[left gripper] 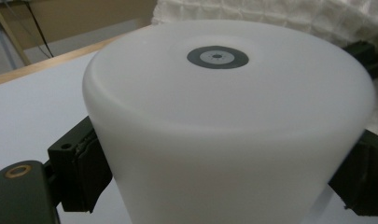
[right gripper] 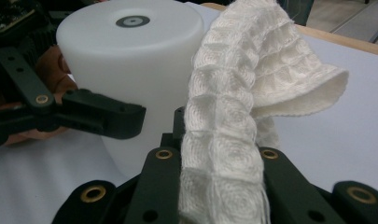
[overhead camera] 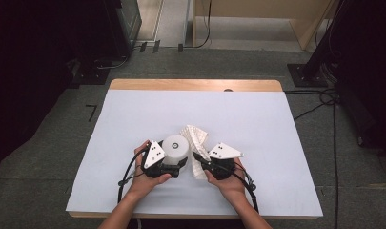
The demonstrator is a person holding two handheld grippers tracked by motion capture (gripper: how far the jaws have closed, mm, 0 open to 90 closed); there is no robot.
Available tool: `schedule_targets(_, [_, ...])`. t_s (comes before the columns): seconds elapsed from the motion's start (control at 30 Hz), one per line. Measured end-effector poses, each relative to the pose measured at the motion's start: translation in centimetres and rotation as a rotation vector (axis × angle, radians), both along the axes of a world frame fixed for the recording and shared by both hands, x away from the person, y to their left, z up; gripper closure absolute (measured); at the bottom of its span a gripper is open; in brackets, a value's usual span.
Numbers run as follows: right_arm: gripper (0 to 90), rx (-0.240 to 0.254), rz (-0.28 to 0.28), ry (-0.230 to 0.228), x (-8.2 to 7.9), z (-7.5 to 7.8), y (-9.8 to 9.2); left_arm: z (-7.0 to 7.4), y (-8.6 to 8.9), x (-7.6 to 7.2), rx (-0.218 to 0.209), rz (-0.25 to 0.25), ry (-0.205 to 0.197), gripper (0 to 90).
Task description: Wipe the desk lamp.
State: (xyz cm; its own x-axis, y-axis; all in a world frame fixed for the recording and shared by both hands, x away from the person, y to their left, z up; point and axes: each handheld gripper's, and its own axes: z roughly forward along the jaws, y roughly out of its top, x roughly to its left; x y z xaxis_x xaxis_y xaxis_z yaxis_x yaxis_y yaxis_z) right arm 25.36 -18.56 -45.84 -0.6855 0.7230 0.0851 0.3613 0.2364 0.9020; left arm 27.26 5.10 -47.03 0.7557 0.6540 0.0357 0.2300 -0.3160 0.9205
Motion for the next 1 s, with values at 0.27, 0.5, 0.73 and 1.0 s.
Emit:
schedule_targets(0.27, [79.2, 0.003, -0.011, -0.002, 0.2, 0.0, -0.4, -0.2, -0.1, -1.0, -0.026, 0.117, 0.031, 1.3])
schedule_targets(0.5, [79.2, 0.000, -0.012, 0.005, 0.4, -0.2, -0.5, 0.2, -1.5, -2.0, -0.009, 0.255, 0.020, 4.0])
schedule_targets(0.73, [79.2, 0.005, -0.003, 0.004, 0.2, -0.2, -0.2, 0.4, -0.6, -1.4, -0.046, 0.197, 0.020, 8.7])
schedule_targets(1.0, [79.2, -0.002, 0.032, 0.023, -0.1, -0.7, 1.0, 2.0, 1.7, -0.5, -0.193, 0.069, 0.034, 8.8])
